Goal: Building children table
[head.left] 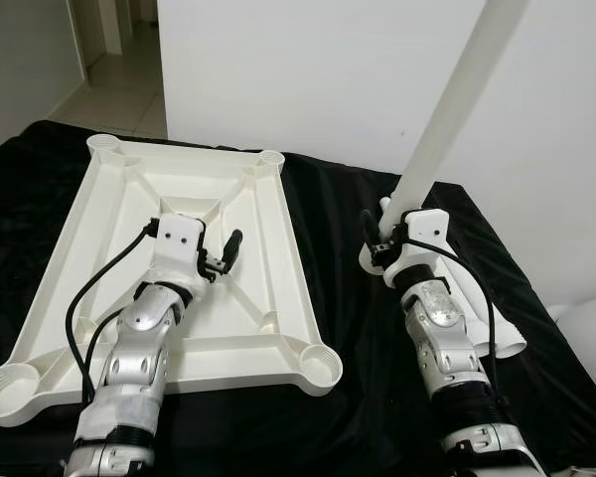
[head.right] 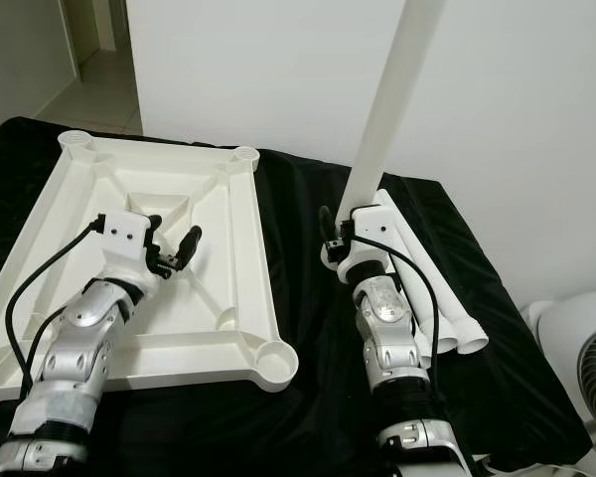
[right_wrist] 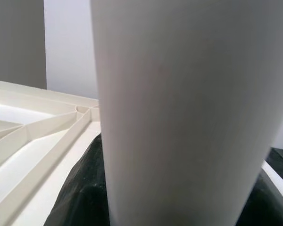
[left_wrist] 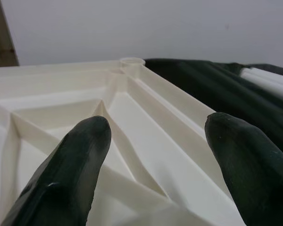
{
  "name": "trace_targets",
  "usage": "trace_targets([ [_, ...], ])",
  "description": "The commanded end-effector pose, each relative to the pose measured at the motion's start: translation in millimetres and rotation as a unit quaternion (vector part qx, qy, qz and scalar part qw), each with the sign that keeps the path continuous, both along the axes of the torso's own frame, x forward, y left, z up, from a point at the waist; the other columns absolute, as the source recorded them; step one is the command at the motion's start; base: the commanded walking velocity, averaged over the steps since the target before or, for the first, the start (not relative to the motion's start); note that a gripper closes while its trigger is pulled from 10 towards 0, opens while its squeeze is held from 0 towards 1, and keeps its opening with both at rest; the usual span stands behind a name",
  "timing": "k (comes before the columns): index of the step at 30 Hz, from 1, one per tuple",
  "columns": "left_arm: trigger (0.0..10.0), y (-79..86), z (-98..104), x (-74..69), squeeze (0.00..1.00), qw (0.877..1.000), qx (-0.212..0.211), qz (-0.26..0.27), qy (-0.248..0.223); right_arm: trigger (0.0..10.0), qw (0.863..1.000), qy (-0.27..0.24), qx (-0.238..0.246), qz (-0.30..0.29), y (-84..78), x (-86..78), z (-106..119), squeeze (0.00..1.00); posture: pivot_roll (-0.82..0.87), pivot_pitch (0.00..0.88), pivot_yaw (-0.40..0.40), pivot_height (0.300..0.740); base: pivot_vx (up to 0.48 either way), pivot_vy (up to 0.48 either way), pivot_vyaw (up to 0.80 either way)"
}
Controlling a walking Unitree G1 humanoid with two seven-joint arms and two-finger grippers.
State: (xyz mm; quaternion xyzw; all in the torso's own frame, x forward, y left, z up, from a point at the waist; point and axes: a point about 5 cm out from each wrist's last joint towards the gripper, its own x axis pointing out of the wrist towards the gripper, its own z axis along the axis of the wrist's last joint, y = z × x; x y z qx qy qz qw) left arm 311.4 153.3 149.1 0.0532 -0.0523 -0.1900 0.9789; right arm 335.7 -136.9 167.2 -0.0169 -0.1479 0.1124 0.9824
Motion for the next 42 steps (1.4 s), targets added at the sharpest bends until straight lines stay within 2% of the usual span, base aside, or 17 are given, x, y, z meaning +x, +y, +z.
trace_targets([
  [1,10.0,-25.2,-1,-12.6,0.0,0.985,0.022,-0.17,0.021,10.0,1.0,0.002,-0.002,-0.009,-6.6,-0.5,-1,0.0,0.11,0.013,-0.13,0.74,0.0,0.0,0.0],
  [3,10.0,-31.2,-6,-22.3,0.0,0.974,0.041,-0.219,0.035,10.0,1.0,0.001,0.0,-0.011,-7.1,-0.3,0,0.0,0.11,0.014,-0.124,0.74,0.0,0.0,0.0],
  [10,10.0,-31.7,-13,-28.6,0.0,0.966,0.071,-0.244,0.045,10.0,1.0,0.0,0.0,-0.014,-7.5,-0.9,-1,0.0,0.11,0.016,-0.111,0.74,0.0,0.0,0.0],
  [18,10.0,-21.2,-11,-22.9,0.0,0.976,0.076,-0.197,0.051,10.0,1.0,-0.002,-0.001,-0.024,-12.4,-3.4,-2,0.0,0.11,0.017,-0.102,0.74,0.0,0.0,0.0],
  [20,10.0,-13.5,0,-14.2,0.0,0.989,0.047,-0.141,0.029,10.0,1.0,-0.003,-0.001,-0.028,-14.6,-3.5,-1,0.0,0.11,0.015,-0.101,0.74,0.0,0.0,0.0],
  [21,10.0,-13.5,0,-14.2,0.0,0.989,0.047,-0.141,0.029,10.0,1.0,-0.003,-0.001,-0.028,-14.6,-3.5,-1,0.0,0.11,0.015,-0.101,0.74,0.0,0.0,0.0],
  [23,10.0,-6.0,10,-5.2,0.0,0.995,0.01,-0.094,0.014,10.0,0.999,-0.005,0.002,-0.031,-15.4,-3.2,0,0.0,0.11,0.012,-0.103,0.74,0.0,0.0,0.0],
  [27,10.0,-0.1,16,0.2,0.0,0.998,-0.01,-0.064,0.001,10.0,0.999,-0.006,0.005,-0.034,-15.6,-3.3,1,0.0,0.11,0.011,-0.103,0.74,0.0,0.0,0.0],
  [30,10.0,6.8,24,7.4,0.0,0.999,-0.02,0.01,-0.03,10.0,0.997,-0.009,0.042,-0.06,-19.7,-7.2,0,0.0,0.11,0.004,-0.102,0.74,0.0,0.0,0.0],
  [32,10.0,8.3,24,8.2,0.0,0.999,-0.026,0.033,-0.032,10.0,0.995,-0.005,0.057,-0.081,-25.4,-10.7,-4,0.0,0.1,0.005,-0.092,0.74,0.0,0.0,0.0],
  [35,10.0,8.5,23,8.1,0.0,0.998,-0.032,0.037,-0.03,10.0,0.994,-0.002,0.058,-0.09,-28.3,-12.4,-6,0.0,0.1,0.005,-0.092,0.74,0.0,0.0,0.0],
  [38,10.0,3.3,19,8.1,0.0,0.998,-0.058,0.037,-0.013,10.0,0.99,0.009,0.07,-0.124,-42.5,-22.7,-16,0.0,0.09,0.009,-0.073,0.74,0.0,0.0,0.0],
  [42,10.0,-0.3,18,9.9,0.0,0.997,-0.062,0.038,-0.005,10.0,0.99,0.008,0.064,-0.125,-44.5,-25.5,-15,0.0,0.08,0.009,-0.062,0.74,0.0,0.0,0.0],
])
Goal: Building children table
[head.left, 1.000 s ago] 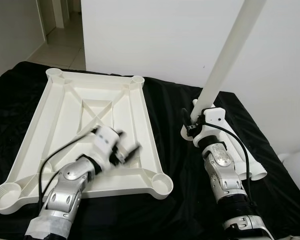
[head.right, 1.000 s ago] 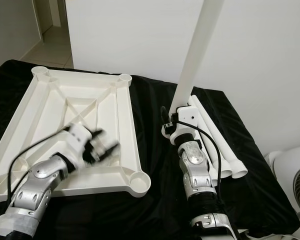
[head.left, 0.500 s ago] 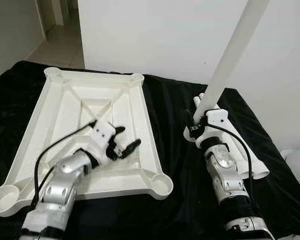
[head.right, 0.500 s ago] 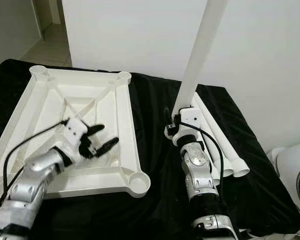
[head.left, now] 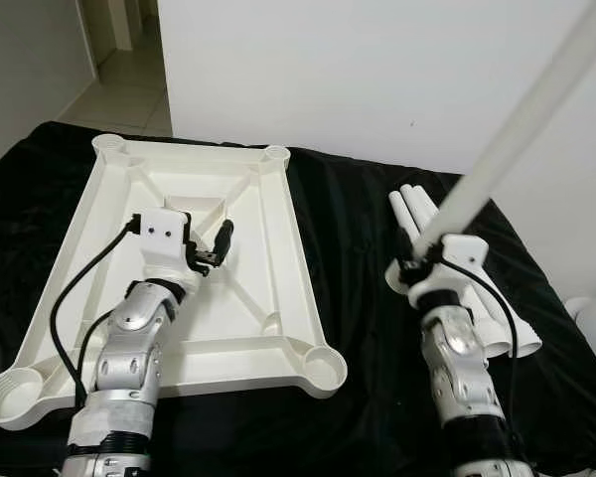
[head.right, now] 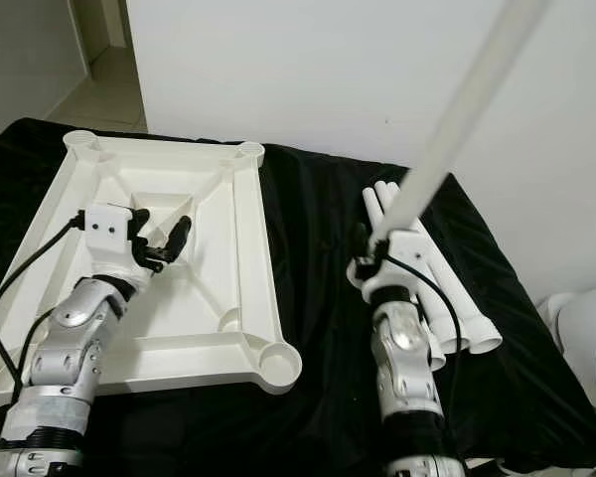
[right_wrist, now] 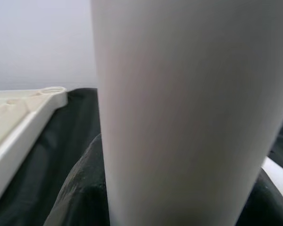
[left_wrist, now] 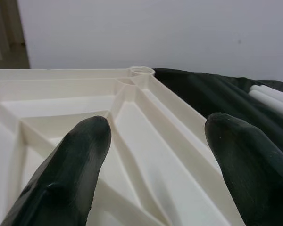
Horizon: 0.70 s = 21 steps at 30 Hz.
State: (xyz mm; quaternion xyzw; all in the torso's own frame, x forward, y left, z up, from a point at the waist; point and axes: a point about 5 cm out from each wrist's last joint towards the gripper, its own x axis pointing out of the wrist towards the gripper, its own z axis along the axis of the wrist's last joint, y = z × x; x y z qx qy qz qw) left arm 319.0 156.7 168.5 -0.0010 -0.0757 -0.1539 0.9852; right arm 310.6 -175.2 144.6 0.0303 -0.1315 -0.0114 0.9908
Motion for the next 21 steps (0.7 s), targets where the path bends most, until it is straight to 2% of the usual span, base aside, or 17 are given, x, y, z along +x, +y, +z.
trace_targets([
  [1,10.0,-4.5,-1.4,3.1,0.0,1.0,-0.005,0.004,0.012,10.0,1.0,-0.014,-0.005,-0.008,-6.1,-0.7,8.5,0.0,0.08,0.009,-0.062,0.74,0.0,0.0,0.0],
  [7,10.0,-3.0,-1.8,5.2,0.0,1.0,-0.01,0.008,0.019,10.0,1.0,-0.018,-0.007,-0.008,-4.8,0.3,12.1,0.0,0.07,0.014,-0.059,0.74,0.0,0.0,0.0],
  [13,10.0,-0.8,-1.4,6.0,0.0,1.0,-0.015,0.011,0.025,10.0,1.0,-0.014,-0.007,0.002,1.5,0.6,11.5,0.0,0.08,0.019,-0.066,0.74,-0.269,0.0,0.0],
  [21,10.0,-0.4,0.1,7.4,0.0,1.0,-0.008,0.011,0.021,10.0,1.0,-0.014,-0.007,0.001,0.9,1.7,12.8,0.0,0.08,0.019,-0.064,0.74,-0.321,0.0,0.0],
])
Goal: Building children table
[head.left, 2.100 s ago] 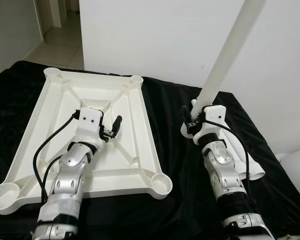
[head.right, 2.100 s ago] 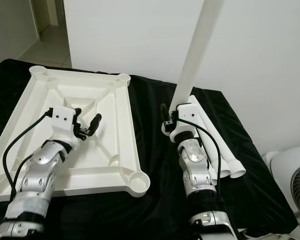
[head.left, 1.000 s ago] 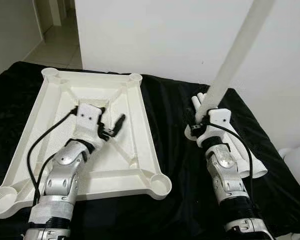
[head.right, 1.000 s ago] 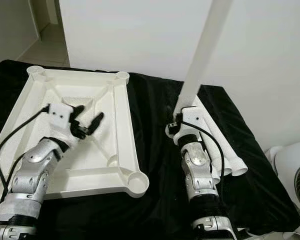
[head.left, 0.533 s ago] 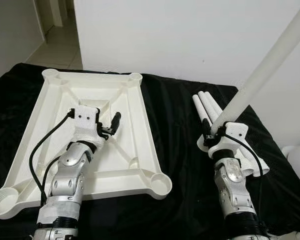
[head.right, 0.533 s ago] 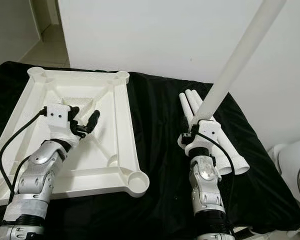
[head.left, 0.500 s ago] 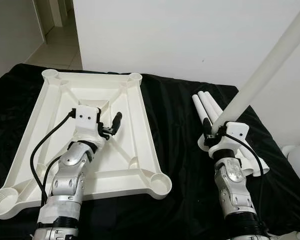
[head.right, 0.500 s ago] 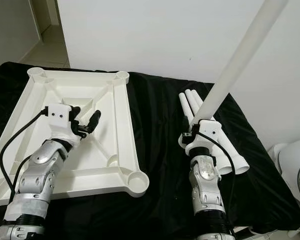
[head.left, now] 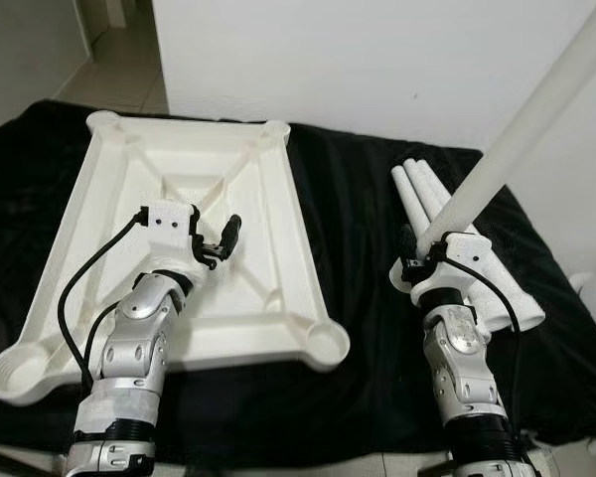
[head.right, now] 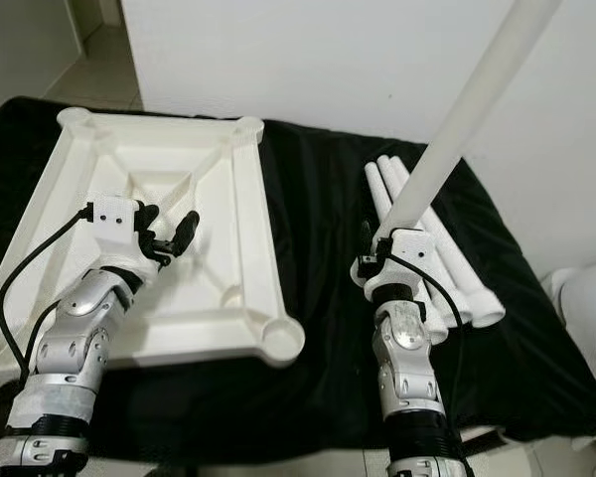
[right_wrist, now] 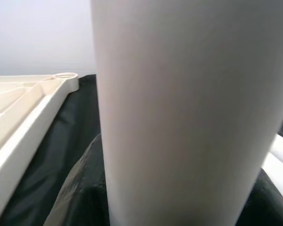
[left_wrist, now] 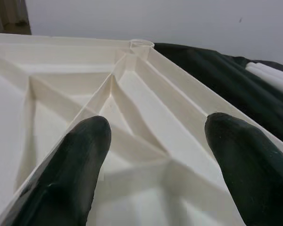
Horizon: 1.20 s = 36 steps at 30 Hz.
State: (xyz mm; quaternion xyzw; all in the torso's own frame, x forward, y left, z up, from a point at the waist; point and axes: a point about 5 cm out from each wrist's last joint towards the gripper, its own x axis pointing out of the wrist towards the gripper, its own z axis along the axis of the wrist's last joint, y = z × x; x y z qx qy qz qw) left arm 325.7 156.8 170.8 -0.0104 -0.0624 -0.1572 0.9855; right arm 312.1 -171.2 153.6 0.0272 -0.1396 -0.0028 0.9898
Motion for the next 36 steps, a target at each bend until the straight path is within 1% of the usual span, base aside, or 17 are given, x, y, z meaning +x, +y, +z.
trace_targets([
  [1,10.0,-0.6,-2,0.9,0.0,1.0,0.001,0.014,0.006,10.0,1.0,-0.006,-0.003,-0.006,-3.0,0.3,4,0.0,0.08,0.019,-0.064,0.74,-0.304,0.0,0.0],
  [5,10.0,-0.5,-2,1.2,0.0,1.0,0.0,0.013,0.005,10.0,1.0,-0.007,-0.003,-0.006,-2.9,0.4,4,0.0,0.08,0.019,-0.062,0.74,-0.274,0.0,0.0],
  [15,10.0,-1.1,4,3.3,0.0,1.0,-0.006,0.018,-0.008,10.0,1.0,-0.006,-0.005,-0.006,-2.5,0.7,5,0.0,0.08,0.02,-0.063,0.74,0.0,0.0,0.0],
  [16,10.0,-1.4,6,2.8,0.0,1.0,-0.004,0.015,-0.016,10.0,1.0,-0.007,-0.006,-0.005,-2.0,0.8,5,0.0,0.08,0.02,-0.062,0.74,0.0,0.0,0.0],
  [18,10.0,-1.0,5,2.7,0.0,1.0,0.009,0.014,-0.017,10.0,1.0,-0.007,-0.006,-0.003,-1.2,1.0,5,0.0,0.08,0.021,-0.066,0.74,0.0,0.0,0.0],
  [20,10.0,0.0,2,3.8,0.0,1.0,0.025,0.015,-0.008,10.0,1.0,-0.007,-0.008,-0.003,-1.5,1.4,5,0.0,0.08,0.02,-0.072,0.74,0.0,0.0,0.0],
  [22,10.0,0.0,2,3.9,0.0,1.0,0.025,0.013,-0.009,10.0,1.0,-0.006,-0.009,-0.002,-1.6,1.5,5,0.0,0.08,0.02,-0.072,0.74,0.0,0.0,0.0],
  [26,10.0,-2.3,4,3.3,0.0,0.999,0.036,0.009,-0.023,10.0,1.0,-0.007,-0.012,0.001,-1.9,2.3,6,0.0,0.08,0.015,-0.079,0.74,0.0,0.0,0.0],
  [27,10.0,-4.0,4,3.3,0.0,0.999,0.04,0.005,-0.023,10.0,1.0,-0.007,-0.013,0.002,-2.1,2.8,7,0.0,0.08,0.013,-0.078,0.74,0.0,0.0,0.0],
  [28,10.0,-8.2,3,3.2,0.0,0.999,0.047,-0.008,-0.024,10.0,1.0,-0.007,-0.018,0.007,-2.4,3.9,8,0.0,0.08,0.012,-0.075,0.74,0.0,0.0,0.0],
  [29,10.0,-13.0,3,3.1,0.0,0.999,0.045,-0.024,-0.019,10.0,1.0,-0.008,-0.024,0.013,-2.5,5.0,9,0.0,0.08,0.009,-0.069,0.74,0.0,0.0,0.0],
  [31,10.0,-13.0,3,3.1,0.0,0.999,0.045,-0.024,-0.019,10.0,1.0,-0.008,-0.024,0.013,-2.5,5.0,9,0.0,0.08,0.009,-0.069,0.74,0.0,0.0,0.0],
  [32,10.0,-21.0,4,2.3,0.0,0.997,0.045,-0.055,-0.015,10.0,0.999,-0.011,-0.033,0.024,-1.9,7.2,14,0.0,0.08,0.005,-0.053,0.74,0.0,0.0,0.0],
  [33,10.0,-23.9,5,1.8,0.0,0.997,0.047,-0.067,-0.016,10.0,0.999,-0.013,-0.036,0.028,-1.4,8.2,16,0.0,0.08,0.005,-0.053,0.74,0.0,0.0,0.0],
  [36,10.0,-27.6,4,1.8,0.0,0.995,0.058,-0.08,-0.012,10.0,0.998,-0.018,-0.052,0.038,-0.2,10.3,21,0.0,0.07,0.003,-0.033,0.74,0.0,0.0,0.0],
])
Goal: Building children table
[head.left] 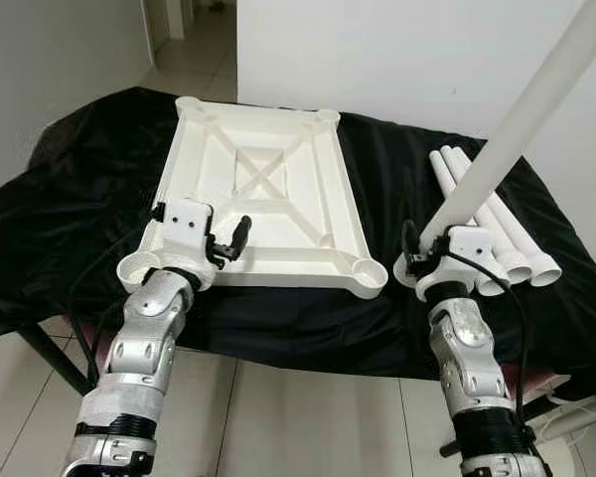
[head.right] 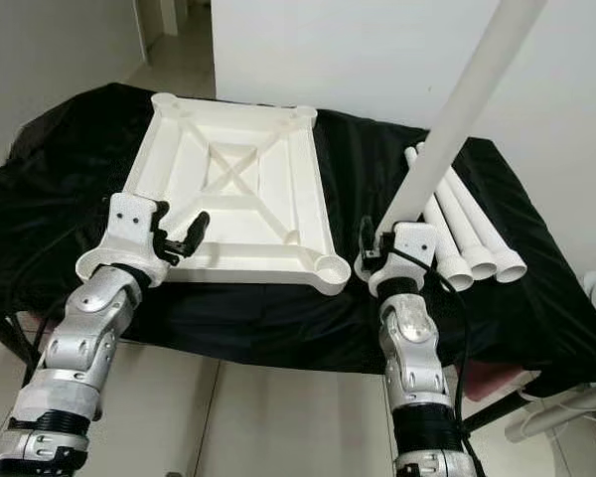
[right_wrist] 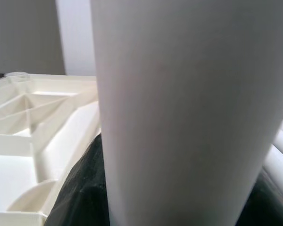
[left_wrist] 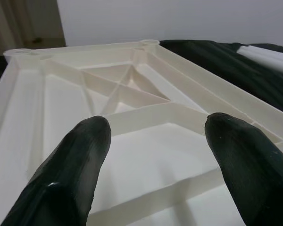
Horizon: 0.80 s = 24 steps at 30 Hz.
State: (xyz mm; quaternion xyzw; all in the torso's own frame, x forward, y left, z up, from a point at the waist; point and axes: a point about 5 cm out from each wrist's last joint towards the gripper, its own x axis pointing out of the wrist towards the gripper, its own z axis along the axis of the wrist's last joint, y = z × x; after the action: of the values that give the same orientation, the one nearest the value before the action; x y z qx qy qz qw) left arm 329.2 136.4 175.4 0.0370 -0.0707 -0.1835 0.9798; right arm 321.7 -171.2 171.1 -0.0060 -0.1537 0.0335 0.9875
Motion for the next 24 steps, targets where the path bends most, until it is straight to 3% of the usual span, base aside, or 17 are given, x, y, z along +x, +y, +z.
trace_targets([
  [1,10.0,-7.6,-1,-1.3,0.0,0.998,0.016,-0.057,0.008,10.0,1.0,-0.004,-0.02,0.009,0.2,1.3,4,0.0,0.07,0.003,-0.027,0.74,0.0,0.0,0.0],
  [11,10.0,-2.3,3,4.1,0.0,0.999,0.007,-0.031,0.005,10.0,1.0,-0.012,-0.02,-0.008,-3.0,0.4,4,0.0,0.06,0.004,-0.01,0.74,0.0,0.0,0.0],
  [24,10.0,6.2,3,3.5,0.0,1.0,-0.007,-0.005,0.003,10.0,1.0,0.004,0.003,-0.004,7.5,-4.1,-5,0.0,0.07,0.0,-0.047,0.74,0.0,0.0,0.0],
])
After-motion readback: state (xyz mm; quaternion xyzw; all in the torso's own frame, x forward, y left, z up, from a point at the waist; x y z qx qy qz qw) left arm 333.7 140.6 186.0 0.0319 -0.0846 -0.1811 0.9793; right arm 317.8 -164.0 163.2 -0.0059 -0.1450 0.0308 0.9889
